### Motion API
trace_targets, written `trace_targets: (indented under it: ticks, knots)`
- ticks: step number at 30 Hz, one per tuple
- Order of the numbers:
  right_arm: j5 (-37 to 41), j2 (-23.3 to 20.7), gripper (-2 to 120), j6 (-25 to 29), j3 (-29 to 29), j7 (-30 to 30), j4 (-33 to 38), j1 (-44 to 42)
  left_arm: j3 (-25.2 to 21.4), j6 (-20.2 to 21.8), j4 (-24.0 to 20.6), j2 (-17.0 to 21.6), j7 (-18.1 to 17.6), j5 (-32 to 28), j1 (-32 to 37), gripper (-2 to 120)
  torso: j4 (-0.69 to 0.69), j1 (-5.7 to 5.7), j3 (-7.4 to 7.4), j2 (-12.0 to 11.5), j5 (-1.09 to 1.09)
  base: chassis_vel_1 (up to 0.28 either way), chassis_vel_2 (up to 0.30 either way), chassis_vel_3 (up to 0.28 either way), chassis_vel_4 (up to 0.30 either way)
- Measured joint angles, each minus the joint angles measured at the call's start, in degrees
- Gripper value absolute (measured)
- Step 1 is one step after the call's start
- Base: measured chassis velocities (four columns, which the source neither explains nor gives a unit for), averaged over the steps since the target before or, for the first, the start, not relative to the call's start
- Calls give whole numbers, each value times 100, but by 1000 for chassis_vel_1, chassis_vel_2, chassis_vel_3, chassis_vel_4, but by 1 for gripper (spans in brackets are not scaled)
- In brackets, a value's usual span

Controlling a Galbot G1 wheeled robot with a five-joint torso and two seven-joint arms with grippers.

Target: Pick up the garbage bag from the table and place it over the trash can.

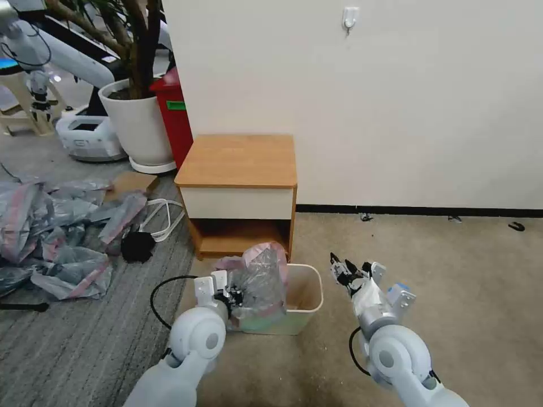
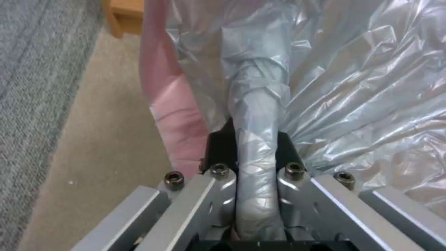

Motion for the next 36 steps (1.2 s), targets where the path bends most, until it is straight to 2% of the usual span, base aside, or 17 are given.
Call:
trace_targets:
  ticks: [3, 5, 7, 10, 12, 14, 15, 17, 20, 27, 36]
  knots:
    - [12, -76, 51, -14, 1, -10, 71, 25, -69, -1, -33, 22, 125, 38, 36, 5, 0, 0, 0, 0, 0, 0, 0, 0, 0]
    - [162, -298, 52, -119, 41, -171, 355, 49, -216, -9, -94, 93, 419, 208, 138, 5, 0, 0, 0, 0, 0, 0, 0, 0, 0]
    - [273, -370, 56, -187, 60, -232, 457, 51, -250, -23, -106, 120, 505, 264, 166, 5, 0, 0, 0, 0, 0, 0, 0, 0, 0]
    - [1112, -741, 69, -763, 157, -522, 938, 55, -367, -190, -115, 217, 839, 477, 251, 5, -1, 0, 0, 0, -1, 0, 0, 0, 0]
    - [1375, -836, 73, -950, 164, -560, 1042, 76, -390, -239, -115, 238, 936, 531, 272, 5, -1, 0, 0, 0, 0, 0, 0, 0, 0]
    - [2191, -1093, 82, -1581, 201, -576, 1294, 214, -440, -356, -117, 298, 1186, 720, 332, 5, 0, 0, -1, 0, -1, 0, 0, 0, 0]
    - [2191, -1093, 82, -1581, 201, -576, 1294, 214, -440, -356, -117, 298, 1186, 720, 332, 5, 0, 0, -1, 0, -1, 0, 0, 0, 0]
    - [2751, -1320, 94, -2221, 182, -485, 1408, 409, -475, -419, -160, 332, 1328, 851, 381, 5, 0, 0, -1, 0, -1, 0, 0, 0, 0]
    - [3010, -1467, 101, -2456, 9, -398, 1394, 600, -518, -451, -215, 338, 1453, 989, 459, 5, -1, 0, -1, 0, -1, 0, 0, 0, 0]
    - [3187, -1564, 110, -2561, -527, -346, 1166, 1066, -598, -540, -433, 322, 1695, 1300, 733, 5, 0, 0, -1, 0, 0, 0, 0, 0, 0]
    - [3343, -1493, 109, -2561, -1005, -221, 937, 1473, -702, -645, -601, 284, 1902, 1652, 1012, 5, 0, 0, 0, 0, -1, 0, 0, 0, 0]
